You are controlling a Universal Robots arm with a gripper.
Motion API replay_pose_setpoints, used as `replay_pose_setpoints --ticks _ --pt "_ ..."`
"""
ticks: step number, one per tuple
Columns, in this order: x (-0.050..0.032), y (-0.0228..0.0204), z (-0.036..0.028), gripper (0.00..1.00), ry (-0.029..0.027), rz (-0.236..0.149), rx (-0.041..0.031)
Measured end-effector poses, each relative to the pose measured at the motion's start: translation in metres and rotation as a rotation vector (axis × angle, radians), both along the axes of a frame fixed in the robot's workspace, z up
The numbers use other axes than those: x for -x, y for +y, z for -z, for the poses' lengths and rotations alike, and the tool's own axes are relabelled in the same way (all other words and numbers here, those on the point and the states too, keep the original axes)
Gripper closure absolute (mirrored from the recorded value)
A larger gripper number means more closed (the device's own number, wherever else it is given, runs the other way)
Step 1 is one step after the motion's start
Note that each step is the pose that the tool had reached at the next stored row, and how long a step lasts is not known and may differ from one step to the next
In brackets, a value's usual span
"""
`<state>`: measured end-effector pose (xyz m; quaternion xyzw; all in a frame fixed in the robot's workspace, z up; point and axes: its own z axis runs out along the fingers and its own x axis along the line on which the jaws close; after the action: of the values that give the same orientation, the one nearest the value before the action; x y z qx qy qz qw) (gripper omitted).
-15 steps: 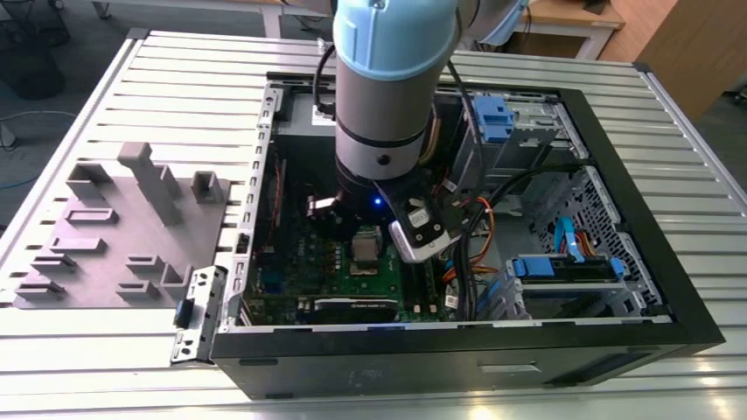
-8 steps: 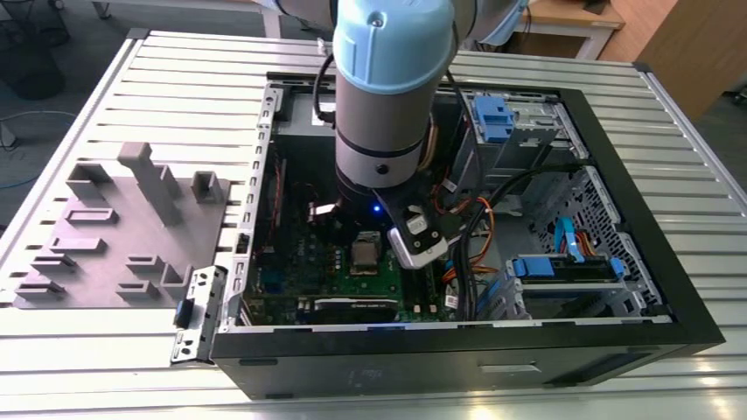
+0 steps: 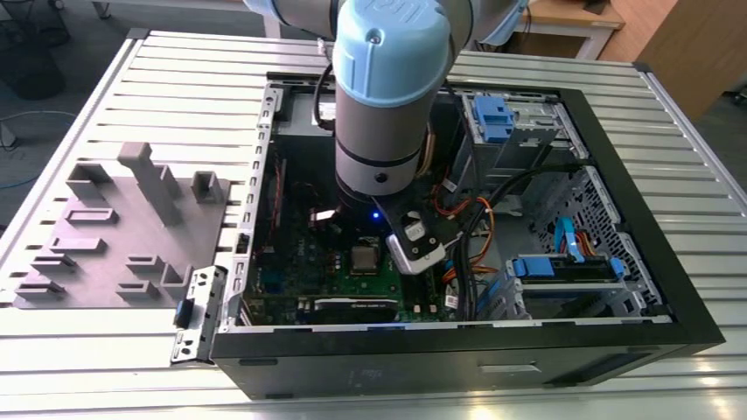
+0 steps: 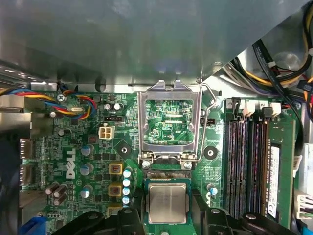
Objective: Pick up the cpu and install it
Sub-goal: 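Place the cpu into insertion slot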
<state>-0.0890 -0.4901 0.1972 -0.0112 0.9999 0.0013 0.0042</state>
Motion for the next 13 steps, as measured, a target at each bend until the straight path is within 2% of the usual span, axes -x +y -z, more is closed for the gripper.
replay_pose_setpoints --ticks 3,10,13 --pt "0.0001 0.0 0.0004 0.53 -0.0004 0.0 0.0002" --pt "0.0009 0.0 0.0052 0.53 -0.0061 0.0 0.0" --pt "0.001 0.0 0.0055 0.53 -0.0064 0.0 0.0003"
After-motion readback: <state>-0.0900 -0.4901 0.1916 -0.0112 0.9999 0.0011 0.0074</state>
